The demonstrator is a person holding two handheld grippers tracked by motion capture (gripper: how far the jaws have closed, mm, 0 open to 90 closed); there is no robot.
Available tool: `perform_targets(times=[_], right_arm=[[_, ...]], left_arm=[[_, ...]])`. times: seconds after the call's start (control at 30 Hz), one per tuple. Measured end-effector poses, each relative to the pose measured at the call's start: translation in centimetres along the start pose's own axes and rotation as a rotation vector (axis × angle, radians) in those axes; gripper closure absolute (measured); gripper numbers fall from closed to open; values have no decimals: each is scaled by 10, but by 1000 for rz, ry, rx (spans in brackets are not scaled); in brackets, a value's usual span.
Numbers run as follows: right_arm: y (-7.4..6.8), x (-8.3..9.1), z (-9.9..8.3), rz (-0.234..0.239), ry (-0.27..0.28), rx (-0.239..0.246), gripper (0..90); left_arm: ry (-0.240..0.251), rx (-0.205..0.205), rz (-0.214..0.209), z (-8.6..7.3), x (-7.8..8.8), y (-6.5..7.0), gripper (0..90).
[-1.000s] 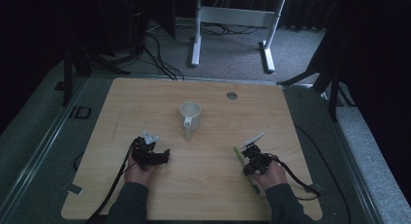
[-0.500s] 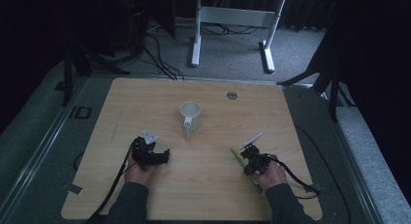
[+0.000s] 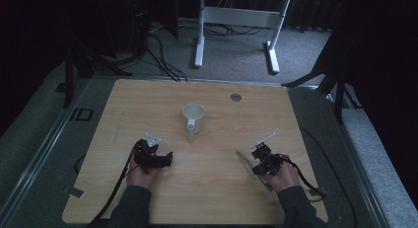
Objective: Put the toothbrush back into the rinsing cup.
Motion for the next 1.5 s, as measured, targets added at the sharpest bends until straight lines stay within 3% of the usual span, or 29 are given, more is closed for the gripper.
perform_targets(times=[0.93,1.23,1.5], right_arm=[[-1,31,3,54,124,13,807],[-3,35,4,85,149,44,807],[-9,41,9,85,167,96,807]], left_arm=[[1,1,0,0,0,0,139],[0,-4,-4,0,0,0,139],[0,-12,-12,-1,2,0,164]])
Point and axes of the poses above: each handheld gripper's, and its own axes: x roughly backward along the jaws, z roughly out of its top, y roughly to its right, the point moved 3 cm from there along -x, roughly forward along the jaws, and after that the axes turned 7 degrees about -z, right-handed, at the moved point
